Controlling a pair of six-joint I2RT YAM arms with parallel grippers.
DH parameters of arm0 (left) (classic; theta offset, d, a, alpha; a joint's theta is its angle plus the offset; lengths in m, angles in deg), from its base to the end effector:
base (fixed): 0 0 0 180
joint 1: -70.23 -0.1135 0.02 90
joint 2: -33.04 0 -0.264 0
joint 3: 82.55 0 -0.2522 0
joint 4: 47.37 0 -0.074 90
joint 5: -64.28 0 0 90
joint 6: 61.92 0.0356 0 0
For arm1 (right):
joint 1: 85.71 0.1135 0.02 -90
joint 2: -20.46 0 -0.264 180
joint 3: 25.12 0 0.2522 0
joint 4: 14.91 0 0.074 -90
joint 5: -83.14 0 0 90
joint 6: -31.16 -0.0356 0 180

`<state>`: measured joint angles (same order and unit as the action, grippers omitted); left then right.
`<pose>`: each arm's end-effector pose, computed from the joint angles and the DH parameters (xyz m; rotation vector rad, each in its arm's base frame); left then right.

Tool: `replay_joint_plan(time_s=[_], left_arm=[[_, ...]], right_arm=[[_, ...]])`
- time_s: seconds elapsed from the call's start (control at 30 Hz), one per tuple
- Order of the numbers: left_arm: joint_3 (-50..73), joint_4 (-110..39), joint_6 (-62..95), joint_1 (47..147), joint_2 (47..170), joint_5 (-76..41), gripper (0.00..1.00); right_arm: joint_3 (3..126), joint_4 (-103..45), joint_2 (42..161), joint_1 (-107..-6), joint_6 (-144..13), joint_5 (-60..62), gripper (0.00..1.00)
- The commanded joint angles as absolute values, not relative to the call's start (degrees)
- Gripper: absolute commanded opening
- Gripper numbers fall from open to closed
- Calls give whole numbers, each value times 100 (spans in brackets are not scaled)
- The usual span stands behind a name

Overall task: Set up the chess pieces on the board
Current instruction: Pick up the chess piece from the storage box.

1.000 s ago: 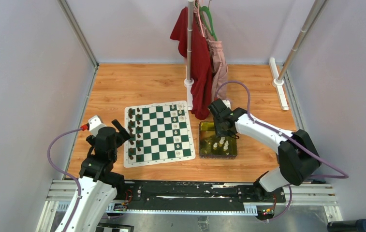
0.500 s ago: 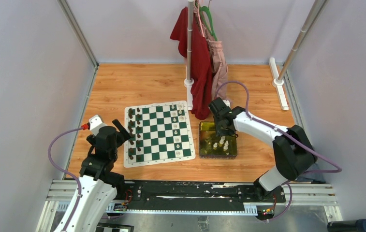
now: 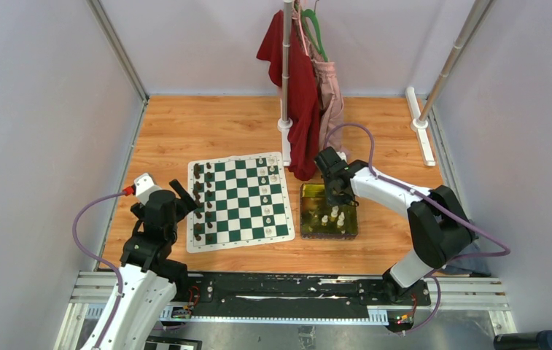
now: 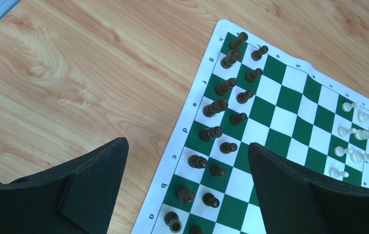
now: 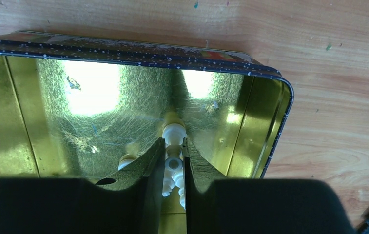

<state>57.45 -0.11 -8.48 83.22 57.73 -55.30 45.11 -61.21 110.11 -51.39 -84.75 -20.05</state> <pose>0.1135 -0.0082 0.2348 -0.7048 1.9240 0.0146 0.2531 0.1630 0.1946 -0.1292 2.6597 0.0211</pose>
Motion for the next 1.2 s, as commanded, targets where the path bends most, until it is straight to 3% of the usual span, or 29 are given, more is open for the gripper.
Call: replay_joint_plan(time_s=[0.0, 0.23, 0.37, 1.17], left_arm=[[5798, -103, -784, 8368, 5803, -5621, 100], [5789, -100, -792, 8368, 5849, -5620, 100], [5793, -93, -804, 8368, 5812, -5629, 100], [5785, -52, -840, 8368, 5666, -5657, 100]], right_arm=[[4664, -6212, 11068, -5222, -8472, -1965, 22], [4853, -6385, 11097, -5222, -8384, -2028, 5], [5059, -6450, 11162, -5220, -8300, -2075, 2], [5416, -6906, 10633, -4892, -8172, -2216, 0]])
